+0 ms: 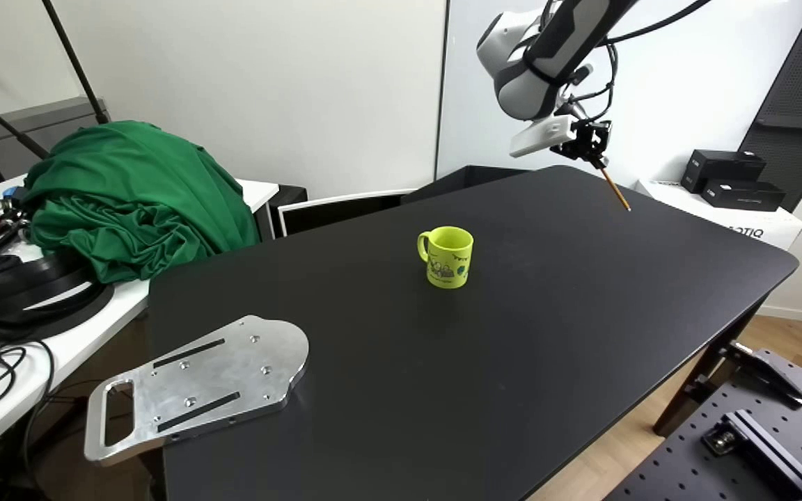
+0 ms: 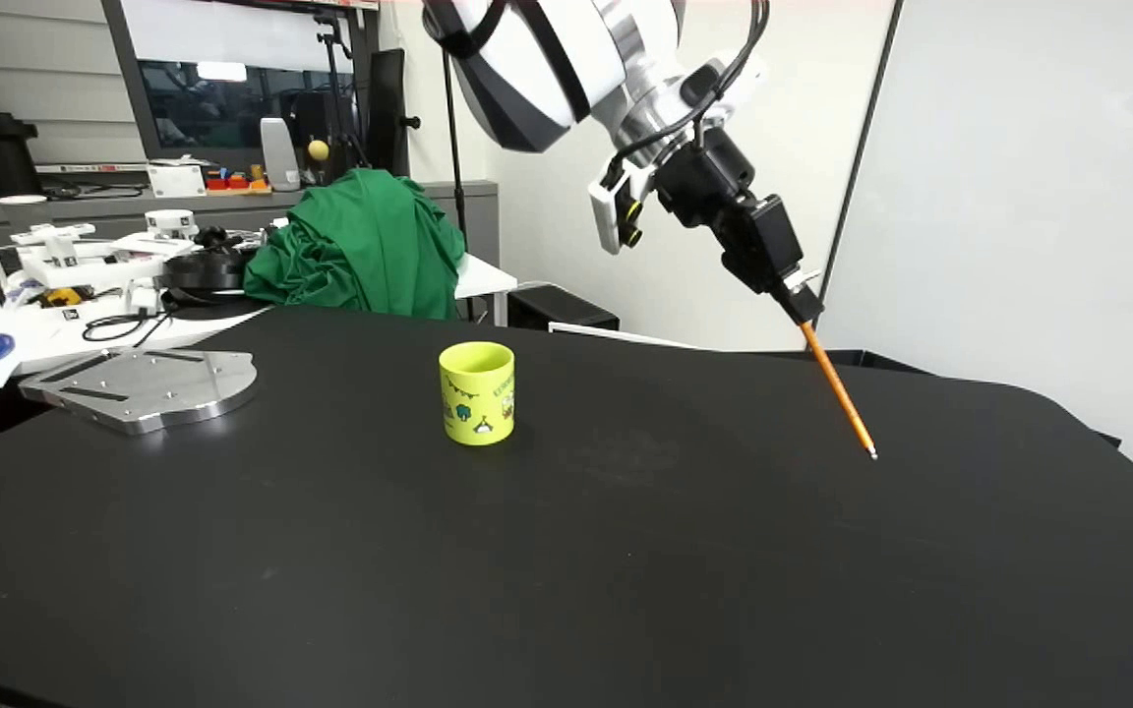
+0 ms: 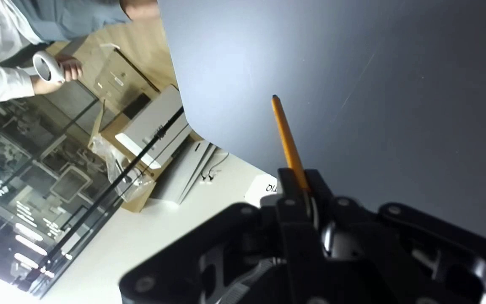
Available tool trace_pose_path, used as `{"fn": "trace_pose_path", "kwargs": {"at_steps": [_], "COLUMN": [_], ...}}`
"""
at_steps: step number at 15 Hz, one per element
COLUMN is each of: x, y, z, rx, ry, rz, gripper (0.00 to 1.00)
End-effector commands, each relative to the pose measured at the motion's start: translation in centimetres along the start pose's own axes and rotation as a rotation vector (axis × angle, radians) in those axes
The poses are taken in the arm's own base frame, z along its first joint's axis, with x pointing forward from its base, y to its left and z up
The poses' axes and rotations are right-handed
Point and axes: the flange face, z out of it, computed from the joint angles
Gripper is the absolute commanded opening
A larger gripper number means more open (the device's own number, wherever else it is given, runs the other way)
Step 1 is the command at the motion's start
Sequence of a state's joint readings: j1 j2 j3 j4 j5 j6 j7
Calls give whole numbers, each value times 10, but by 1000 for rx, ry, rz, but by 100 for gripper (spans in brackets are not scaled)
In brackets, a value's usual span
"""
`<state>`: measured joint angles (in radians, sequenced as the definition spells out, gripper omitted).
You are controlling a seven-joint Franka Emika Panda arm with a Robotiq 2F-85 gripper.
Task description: Put the pen on the table
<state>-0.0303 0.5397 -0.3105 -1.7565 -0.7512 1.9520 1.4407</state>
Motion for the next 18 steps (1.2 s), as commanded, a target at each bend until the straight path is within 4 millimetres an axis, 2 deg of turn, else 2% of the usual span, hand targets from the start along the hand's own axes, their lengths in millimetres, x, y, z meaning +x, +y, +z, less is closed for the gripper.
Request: {"fn": "trace_pose_path", "kwargs": {"at_steps": [1,9,18], "x": [-14,-39,-59], "y": [-5,-18,-29], "z": [9,27,48], "rx": [33,123,163], "ry": [40,-18,-38], "rz": [-12,-22,-38], "gripper": [3,3,3]}}
